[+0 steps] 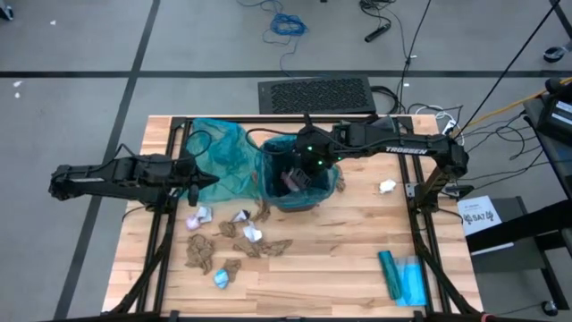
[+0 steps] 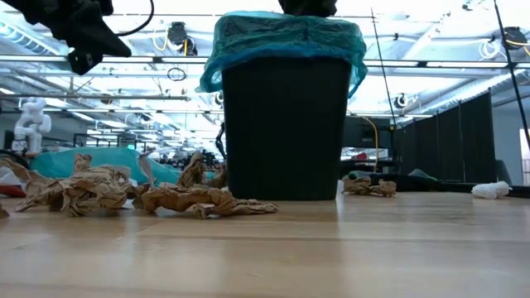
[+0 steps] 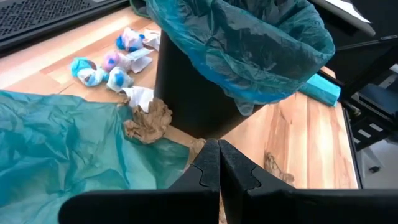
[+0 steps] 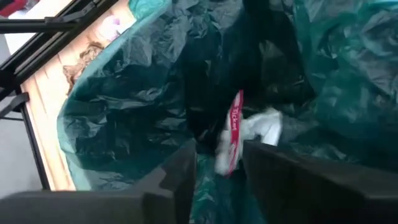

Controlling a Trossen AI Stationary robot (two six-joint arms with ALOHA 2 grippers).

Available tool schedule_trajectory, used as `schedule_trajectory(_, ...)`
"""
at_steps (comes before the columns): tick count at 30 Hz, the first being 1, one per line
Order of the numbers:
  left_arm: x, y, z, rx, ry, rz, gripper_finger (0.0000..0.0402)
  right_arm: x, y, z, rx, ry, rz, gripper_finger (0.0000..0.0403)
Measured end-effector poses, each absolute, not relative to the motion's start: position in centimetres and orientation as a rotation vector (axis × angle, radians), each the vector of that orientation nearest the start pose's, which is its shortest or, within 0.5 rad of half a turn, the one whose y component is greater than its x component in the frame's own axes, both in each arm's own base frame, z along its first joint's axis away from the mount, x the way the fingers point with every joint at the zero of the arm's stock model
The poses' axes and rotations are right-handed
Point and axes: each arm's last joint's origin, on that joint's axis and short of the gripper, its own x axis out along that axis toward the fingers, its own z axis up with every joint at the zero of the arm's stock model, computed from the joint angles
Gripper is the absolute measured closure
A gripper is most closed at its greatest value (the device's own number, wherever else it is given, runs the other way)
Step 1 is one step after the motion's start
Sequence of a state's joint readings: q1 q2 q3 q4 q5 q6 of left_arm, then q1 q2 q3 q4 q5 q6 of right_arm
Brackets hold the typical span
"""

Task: Place trash/remove bag and relplace
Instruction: Put the white paper into the trash bin, then put the white napkin into the trash bin

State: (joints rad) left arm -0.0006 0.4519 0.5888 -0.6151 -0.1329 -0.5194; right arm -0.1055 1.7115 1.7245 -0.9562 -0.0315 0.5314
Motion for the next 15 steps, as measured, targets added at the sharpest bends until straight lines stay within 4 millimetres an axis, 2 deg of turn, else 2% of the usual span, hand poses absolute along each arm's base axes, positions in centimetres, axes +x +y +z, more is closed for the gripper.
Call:
schedule_trajectory(4,10.3,0.4,26.7,-0.477,0.431,0.251,0.0401,35.1,-3.6,35.3,0.567,0.909,-0.325,0.0256)
schedule_trajectory(8,10.3,0.4,26.7,-0.476,0.432,0.251,0.0401,33.6,-3.5,36.9,0.594,0.872,-0.346,0.0258)
schedule_trajectory(11,10.3,0.4,26.7,-0.476,0.432,0.251,0.0401,31.8,-3.5,38.3,0.596,0.845,-0.403,0.0263)
schedule_trajectory(15,10.5,0.4,26.6,-0.475,0.445,0.255,0.0401,28.3,-3.1,40.0,0.603,0.847,-0.517,0.0266)
